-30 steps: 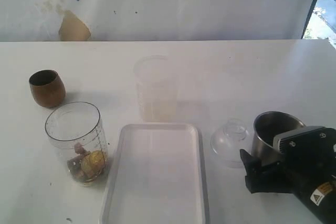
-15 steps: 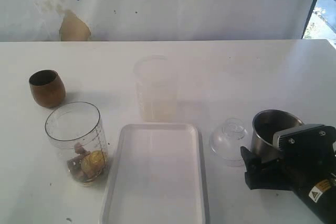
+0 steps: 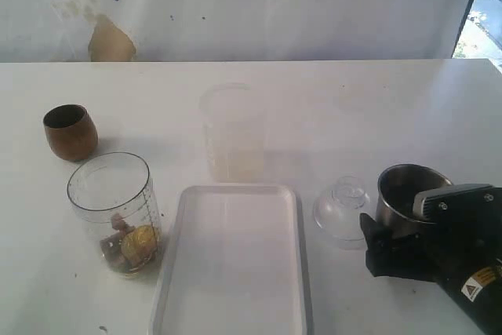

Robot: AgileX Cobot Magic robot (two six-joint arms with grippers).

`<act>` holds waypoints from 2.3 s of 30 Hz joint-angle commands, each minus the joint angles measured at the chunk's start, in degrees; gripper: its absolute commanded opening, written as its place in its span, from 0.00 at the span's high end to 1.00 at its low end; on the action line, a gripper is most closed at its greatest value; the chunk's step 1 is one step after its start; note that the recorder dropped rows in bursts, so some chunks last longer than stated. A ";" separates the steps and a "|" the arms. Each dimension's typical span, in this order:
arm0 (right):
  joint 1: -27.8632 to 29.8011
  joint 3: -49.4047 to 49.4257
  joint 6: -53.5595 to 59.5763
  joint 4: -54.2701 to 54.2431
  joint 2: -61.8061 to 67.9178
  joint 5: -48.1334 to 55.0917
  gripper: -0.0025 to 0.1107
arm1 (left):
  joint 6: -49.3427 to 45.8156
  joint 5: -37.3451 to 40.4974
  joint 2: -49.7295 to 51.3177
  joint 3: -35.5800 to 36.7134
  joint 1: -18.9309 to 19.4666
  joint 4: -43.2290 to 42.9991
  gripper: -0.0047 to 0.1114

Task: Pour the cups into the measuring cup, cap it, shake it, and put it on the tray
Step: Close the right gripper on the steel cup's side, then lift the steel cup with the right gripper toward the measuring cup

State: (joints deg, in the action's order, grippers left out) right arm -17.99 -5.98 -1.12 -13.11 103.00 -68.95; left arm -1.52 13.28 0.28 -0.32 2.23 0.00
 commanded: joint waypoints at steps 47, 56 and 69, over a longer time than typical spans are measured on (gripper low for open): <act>-0.20 -2.67 1.12 6.52 -13.27 -1.02 0.98 | 0.22 -0.17 -0.28 0.32 -0.07 0.00 0.96; -0.20 -9.64 -0.18 16.63 -23.62 13.90 0.98 | 0.22 -0.17 -0.28 0.32 -0.07 0.00 0.96; -0.21 -27.13 -23.02 37.58 -26.56 30.73 0.98 | 0.22 -0.17 -0.28 0.32 -0.07 0.00 0.96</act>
State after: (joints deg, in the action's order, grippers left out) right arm -18.20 -30.31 -19.97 20.03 77.36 -36.53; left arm -1.52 13.28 0.28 -0.32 2.23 0.00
